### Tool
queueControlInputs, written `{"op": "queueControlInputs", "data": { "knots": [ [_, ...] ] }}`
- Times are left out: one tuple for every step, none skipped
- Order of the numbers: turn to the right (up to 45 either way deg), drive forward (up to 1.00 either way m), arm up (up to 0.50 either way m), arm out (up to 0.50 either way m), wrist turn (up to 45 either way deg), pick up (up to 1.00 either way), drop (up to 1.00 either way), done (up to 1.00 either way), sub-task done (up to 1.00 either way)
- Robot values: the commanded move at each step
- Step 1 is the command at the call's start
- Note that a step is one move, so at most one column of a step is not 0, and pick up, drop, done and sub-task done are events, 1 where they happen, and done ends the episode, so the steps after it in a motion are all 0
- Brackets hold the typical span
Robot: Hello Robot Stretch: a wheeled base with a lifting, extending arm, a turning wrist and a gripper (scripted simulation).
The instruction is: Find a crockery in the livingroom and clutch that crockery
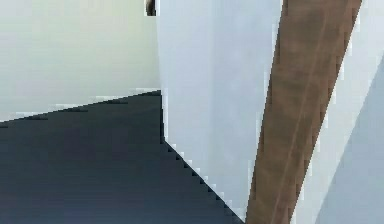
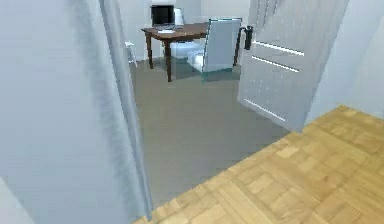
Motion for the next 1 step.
{"op": "queueControlInputs", "data": {
  "knots": [
    [-36.0, 0.0, 0.0, 0.0, 0.0, 0.0, 0.0, 0.0, 0.0]
  ]
}}
